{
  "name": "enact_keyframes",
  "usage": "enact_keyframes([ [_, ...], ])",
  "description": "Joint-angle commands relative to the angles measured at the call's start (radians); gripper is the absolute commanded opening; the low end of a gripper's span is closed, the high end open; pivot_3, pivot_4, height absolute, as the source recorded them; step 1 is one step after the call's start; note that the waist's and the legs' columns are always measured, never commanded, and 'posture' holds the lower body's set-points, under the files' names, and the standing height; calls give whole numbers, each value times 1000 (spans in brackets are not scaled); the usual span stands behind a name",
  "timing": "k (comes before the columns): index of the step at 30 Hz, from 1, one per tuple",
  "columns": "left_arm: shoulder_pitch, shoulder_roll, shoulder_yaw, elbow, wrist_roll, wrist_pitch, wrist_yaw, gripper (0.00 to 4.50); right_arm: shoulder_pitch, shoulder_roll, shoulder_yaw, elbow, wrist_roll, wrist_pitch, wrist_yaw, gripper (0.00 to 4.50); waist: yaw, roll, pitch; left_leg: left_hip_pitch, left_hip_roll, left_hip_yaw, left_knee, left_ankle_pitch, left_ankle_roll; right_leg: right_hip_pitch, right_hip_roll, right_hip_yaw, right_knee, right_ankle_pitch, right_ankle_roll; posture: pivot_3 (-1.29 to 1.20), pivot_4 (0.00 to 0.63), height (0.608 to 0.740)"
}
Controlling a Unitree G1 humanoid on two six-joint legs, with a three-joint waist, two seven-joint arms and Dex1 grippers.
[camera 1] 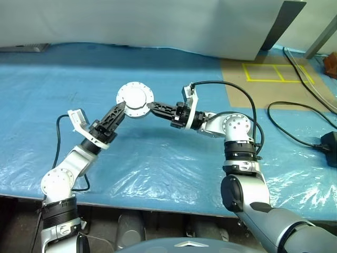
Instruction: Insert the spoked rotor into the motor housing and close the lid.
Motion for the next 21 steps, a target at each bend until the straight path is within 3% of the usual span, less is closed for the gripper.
enact_keyframes([
  [1,-33,-7,-5,25,23,-35,-25,4463,-17,-1,-11,-75,69,6,18,1098,0,0,0,0,0,0,0,0,0,0,0,0,0,0,0,0,150,740],
  [9,-126,-91,-97,1,42,-41,-24,4463,-5,5,-11,-88,71,18,0,1098,2,0,0,0,0,-1,4,0,0,2,0,0,2,1,2,0,150,740],
  [20,-160,-100,-82,77,88,-74,27,4463,4,3,3,-90,63,15,-25,1098,0,0,0,0,-1,-1,5,0,0,2,0,1,3,1,2,0,150,740],
  [21,-158,-110,-79,75,73,-71,19,4295,4,3,6,-89,61,14,-27,1098,0,0,0,0,-1,-1,5,0,0,2,0,1,3,1,2,0,150,740],
])
